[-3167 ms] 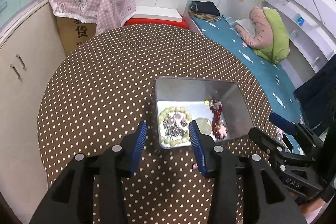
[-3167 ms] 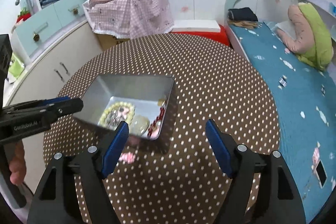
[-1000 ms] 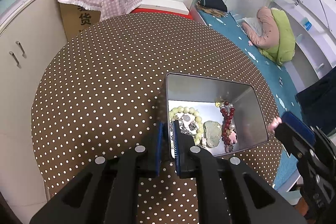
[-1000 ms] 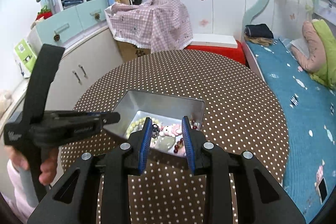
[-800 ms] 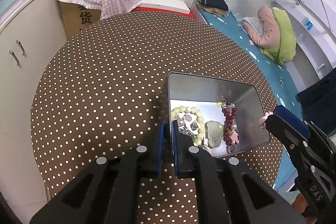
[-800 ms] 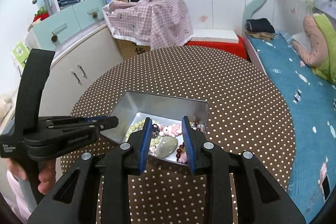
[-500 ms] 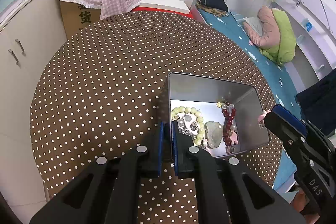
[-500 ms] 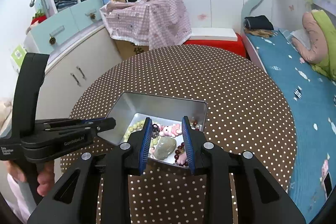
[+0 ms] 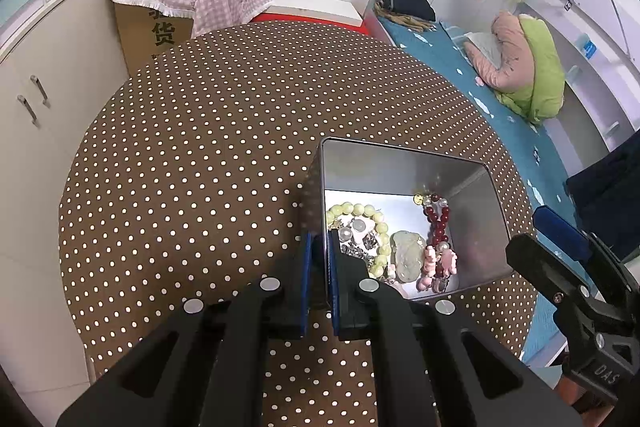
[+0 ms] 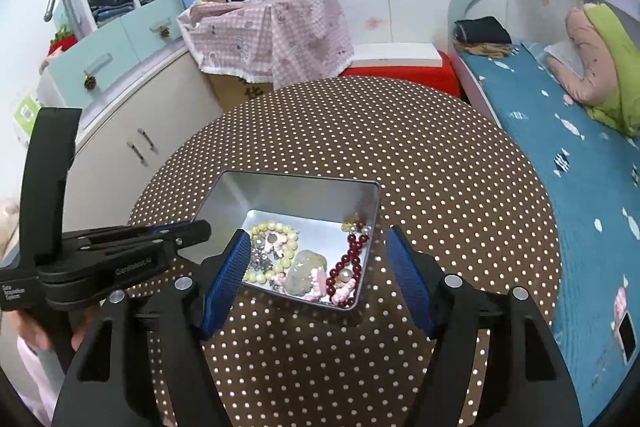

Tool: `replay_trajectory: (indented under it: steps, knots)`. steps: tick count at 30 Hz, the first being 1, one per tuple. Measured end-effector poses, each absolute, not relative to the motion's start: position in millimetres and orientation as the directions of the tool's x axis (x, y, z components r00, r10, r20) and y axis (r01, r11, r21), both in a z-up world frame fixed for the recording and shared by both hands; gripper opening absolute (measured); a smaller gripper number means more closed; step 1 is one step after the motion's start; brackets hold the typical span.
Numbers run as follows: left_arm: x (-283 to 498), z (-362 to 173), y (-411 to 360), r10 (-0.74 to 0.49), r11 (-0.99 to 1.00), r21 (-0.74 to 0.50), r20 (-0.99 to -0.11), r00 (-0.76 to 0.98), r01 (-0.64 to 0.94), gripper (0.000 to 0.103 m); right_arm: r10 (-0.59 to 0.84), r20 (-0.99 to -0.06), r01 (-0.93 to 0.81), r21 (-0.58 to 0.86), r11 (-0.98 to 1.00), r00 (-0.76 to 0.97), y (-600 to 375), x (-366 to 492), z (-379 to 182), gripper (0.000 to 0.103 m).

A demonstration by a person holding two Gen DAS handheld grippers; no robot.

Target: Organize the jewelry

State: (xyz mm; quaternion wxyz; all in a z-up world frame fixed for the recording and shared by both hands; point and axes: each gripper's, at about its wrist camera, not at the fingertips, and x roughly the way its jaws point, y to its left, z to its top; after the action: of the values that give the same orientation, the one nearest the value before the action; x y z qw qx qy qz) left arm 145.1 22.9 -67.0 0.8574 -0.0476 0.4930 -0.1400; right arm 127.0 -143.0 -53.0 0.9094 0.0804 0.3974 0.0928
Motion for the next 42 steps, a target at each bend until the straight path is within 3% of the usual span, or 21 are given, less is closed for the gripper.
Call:
replay_trajectory:
  steps: [4,6,8,14,22,26,42]
  knots:
    - [142,-65,21,-0.245,0.966,-0.169,-0.837,0.49,0.194,0.01,0.221,-0.714,-0.082,0.224,0.971,0.664,-151,126,-55,0.068]
    - [138,-63,19,-0.221,0.971,-0.14,-0.834,0.505,0.193,0.024,0.218,-0.715,-0.073,0.228,0.971,0.664,-154,125,-56,0.068]
    - [133,-57,15,-0.21,0.972,-0.117,-0.821,0.531,0.205,0.046,0.215,-0.715,-0.065,0.231,0.971,0.666,-157,124,-55,0.068]
    - [116,-42,6,-0.201,0.969,-0.075,-0.785,0.585,0.233,0.061,0.178,-0.708,-0.033,0.213,0.976,0.684,-162,116,-49,0.074]
    - [87,-24,-4,-0.194,0.97,-0.05,-0.75,0.632,0.238,0.067,0.127,-0.693,0.0,0.18,0.984,0.709,-168,98,-38,0.082]
    - [72,-14,-8,-0.193,0.97,-0.04,-0.728,0.657,0.241,0.075,0.098,-0.678,0.008,0.152,0.988,0.729,-169,84,-31,0.082]
    - [46,2,-13,-0.124,0.981,0.016,-0.715,0.688,0.193,0.077,0.078,-0.637,0.003,0.125,0.992,0.767,-163,50,-13,0.083]
